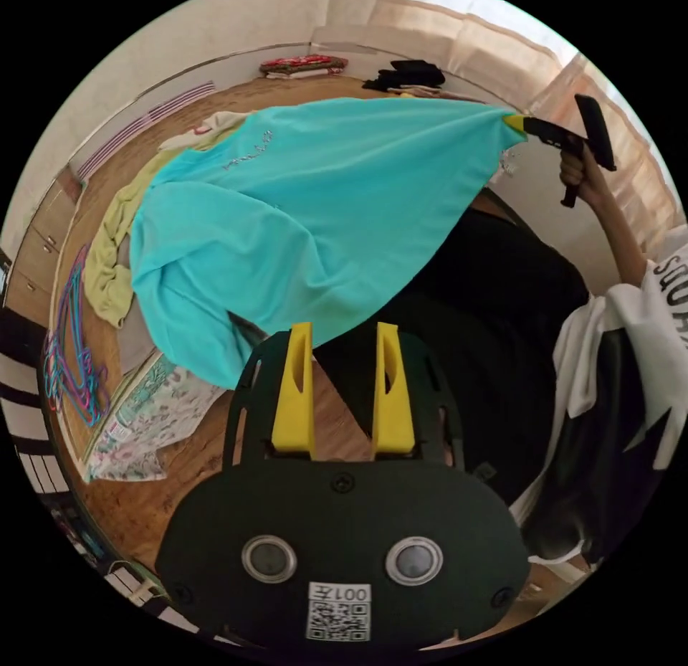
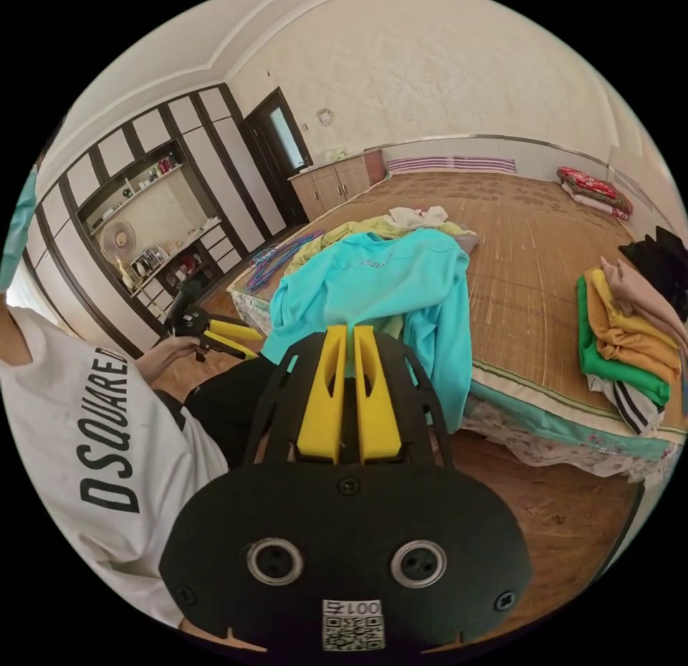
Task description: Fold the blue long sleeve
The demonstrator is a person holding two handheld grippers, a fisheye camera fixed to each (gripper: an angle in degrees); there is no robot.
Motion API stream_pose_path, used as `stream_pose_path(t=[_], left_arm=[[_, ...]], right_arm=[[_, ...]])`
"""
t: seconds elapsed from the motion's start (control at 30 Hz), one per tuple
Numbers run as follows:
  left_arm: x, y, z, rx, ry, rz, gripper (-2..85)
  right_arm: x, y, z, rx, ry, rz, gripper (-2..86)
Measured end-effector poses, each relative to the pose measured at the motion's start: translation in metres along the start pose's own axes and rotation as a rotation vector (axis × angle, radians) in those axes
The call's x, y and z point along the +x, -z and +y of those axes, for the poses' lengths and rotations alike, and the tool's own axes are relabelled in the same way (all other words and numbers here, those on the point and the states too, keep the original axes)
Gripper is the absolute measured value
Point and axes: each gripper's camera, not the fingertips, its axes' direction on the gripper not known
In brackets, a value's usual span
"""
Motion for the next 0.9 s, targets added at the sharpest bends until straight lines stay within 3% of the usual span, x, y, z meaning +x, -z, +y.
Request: stream_pose_path(t=[0.17, 0.27, 0.43, 0.57, 0.7, 0.9], left_arm=[[-0.010, 0.001, 0.011, 0.082, 0.006, 0.162, 0.4], [-0.012, 0.001, 0.022, 0.120, 0.043, 0.175, -0.7], [-0.004, 0.017, 0.043, 0.208, 0.104, 0.092, -1.0], [0.015, 0.080, 0.077, 0.378, 0.130, -0.029, -1.0], [0.044, 0.156, 0.115, 0.526, 0.064, -0.102, -1.0], [0.108, 0.221, 0.139, 0.564, -0.102, -0.211, -1.0]], right_arm=[[0.003, 0.015, 0.017, 0.053, -0.017, -0.009, 1.2], [0.005, 0.022, 0.025, 0.100, -0.031, -0.038, 1.2], [-0.008, 0.034, 0.036, 0.159, 0.003, -0.007, 1.1], [-0.024, 0.051, 0.046, 0.163, 0.068, 0.033, 1.1], [-0.034, 0.071, 0.061, 0.143, 0.134, -0.006, 1.0], [-0.062, 0.114, 0.081, 0.201, 0.251, -0.041, 0.9]])
